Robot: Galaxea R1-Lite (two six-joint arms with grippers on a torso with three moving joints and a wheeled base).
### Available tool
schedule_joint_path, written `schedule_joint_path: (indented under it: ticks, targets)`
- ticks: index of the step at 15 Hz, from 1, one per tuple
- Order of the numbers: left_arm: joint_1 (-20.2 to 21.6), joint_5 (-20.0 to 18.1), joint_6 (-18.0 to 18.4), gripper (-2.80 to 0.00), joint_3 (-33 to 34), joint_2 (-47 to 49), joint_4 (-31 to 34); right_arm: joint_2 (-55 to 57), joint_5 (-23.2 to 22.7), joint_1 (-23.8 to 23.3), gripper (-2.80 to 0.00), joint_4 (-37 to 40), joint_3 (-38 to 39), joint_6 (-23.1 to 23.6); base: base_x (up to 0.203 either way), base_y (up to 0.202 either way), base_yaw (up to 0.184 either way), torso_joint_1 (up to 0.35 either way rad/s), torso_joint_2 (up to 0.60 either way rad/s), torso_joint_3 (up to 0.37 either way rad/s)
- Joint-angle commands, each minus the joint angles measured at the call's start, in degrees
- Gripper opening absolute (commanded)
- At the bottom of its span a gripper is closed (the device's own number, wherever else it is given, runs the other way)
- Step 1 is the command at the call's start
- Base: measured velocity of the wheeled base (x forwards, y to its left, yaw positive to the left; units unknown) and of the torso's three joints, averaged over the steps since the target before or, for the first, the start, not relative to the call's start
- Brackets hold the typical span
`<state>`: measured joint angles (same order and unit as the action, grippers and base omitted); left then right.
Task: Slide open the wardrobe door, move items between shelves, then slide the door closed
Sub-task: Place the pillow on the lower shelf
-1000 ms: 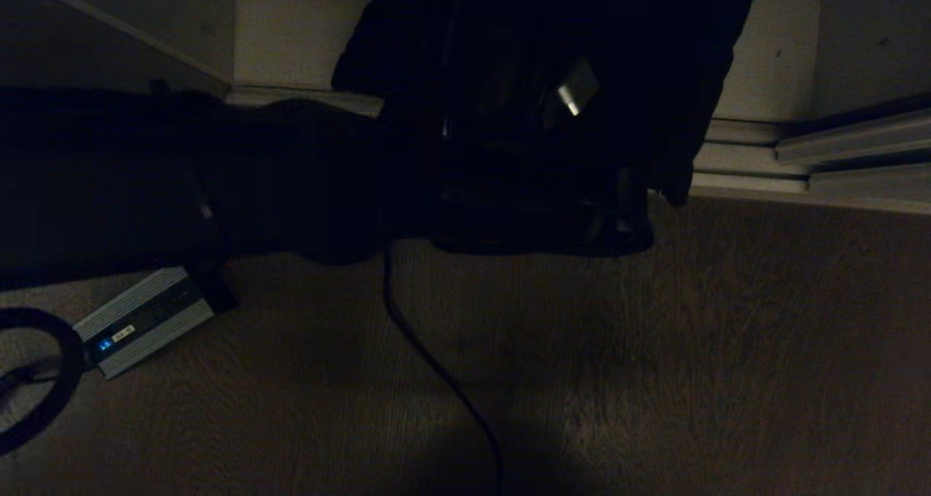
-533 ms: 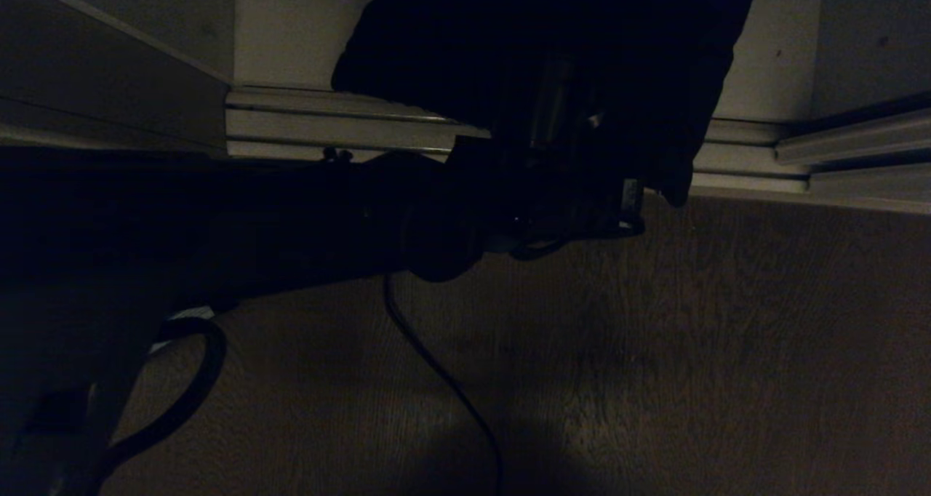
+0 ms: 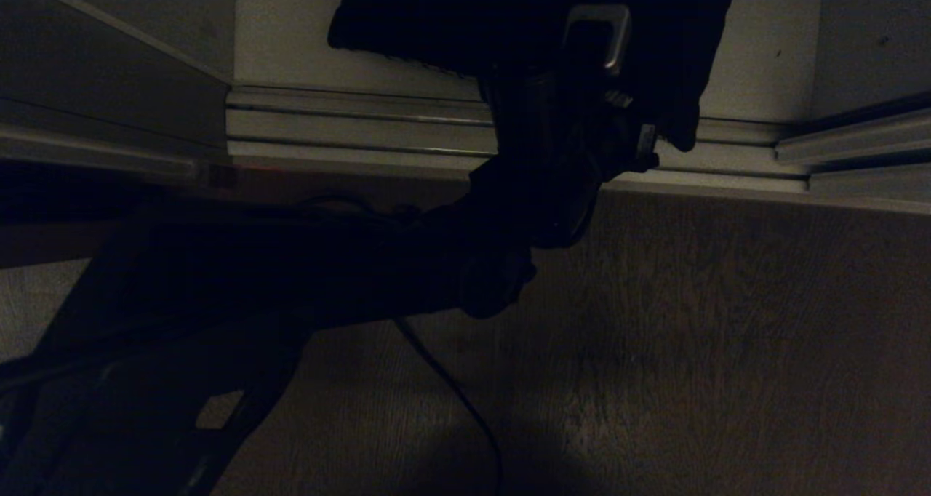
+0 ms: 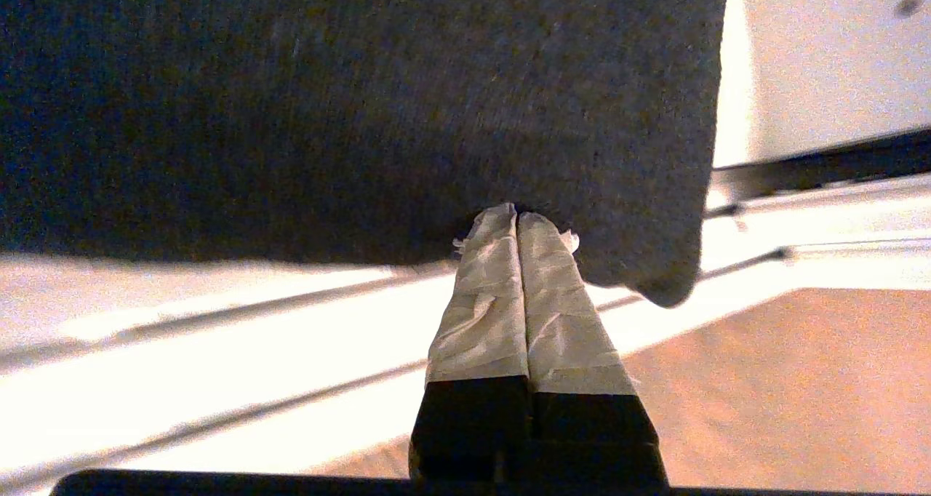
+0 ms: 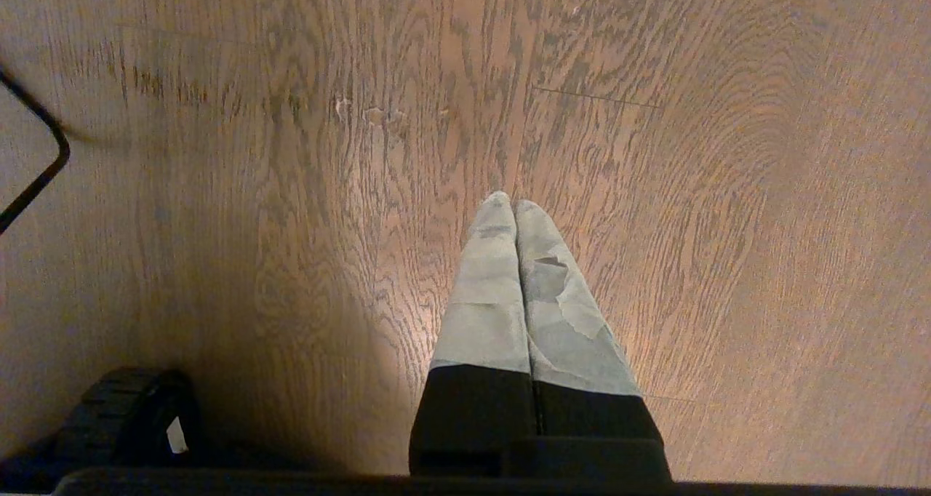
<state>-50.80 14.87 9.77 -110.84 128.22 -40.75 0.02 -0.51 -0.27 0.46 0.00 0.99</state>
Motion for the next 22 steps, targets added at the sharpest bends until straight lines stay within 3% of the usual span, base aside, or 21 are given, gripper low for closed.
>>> schedule_joint_path:
  ticks: [1, 3, 6, 11, 13, 17, 22]
  targets:
    - [1.2, 0.21, 4.35, -2.8, -0.04, 2.9, -6.69, -0.11, -0.02, 0.0, -2.8, -0.02, 0.18, 0.06, 0.0, 0.0, 0.0, 0.0, 0.0, 0.0]
    - [1.14, 1.35, 6.38, -2.8, 0.01, 2.9, -11.88, -0.11, -0.02, 0.0, -2.8, -0.02, 0.18, 0.05, 0.0, 0.0, 0.0, 0.0, 0.0, 0.0]
    - [-2.75, 2.01, 6.75, -2.8, 0.01, 0.2, -13.02, -0.11, -0.02, 0.0, -2.8, -0.02, 0.18, 0.06, 0.0, 0.0, 0.0, 0.0, 0.0, 0.0]
    - [-4.5, 10.69, 6.51, -2.8, 0.32, -7.5, -13.22, -0.11, -0.02, 0.0, -2.8, -0.02, 0.26, 0.05, 0.0, 0.0, 0.0, 0.0, 0.0, 0.0]
    - [-0.99, 12.18, 6.44, -2.8, 0.76, -8.19, -12.68, -0.11, -0.02, 0.0, -2.8, -0.02, 0.26, 0.07, 0.0, 0.0, 0.0, 0.0, 0.0, 0.0]
    - [10.63, 12.36, 6.26, -2.8, 1.33, -9.28, -12.9, -0.11, -0.02, 0.0, -2.8, -0.02, 0.26, -0.02, 0.0, 0.0, 0.0, 0.0, 0.0, 0.0]
    - [15.02, 12.03, 6.23, -2.8, 7.21, -11.56, -14.71, -0.11, -0.02, 0.0, -2.8, -0.02, 0.7, 0.07, 0.0, 0.0, 0.0, 0.0, 0.0, 0.0]
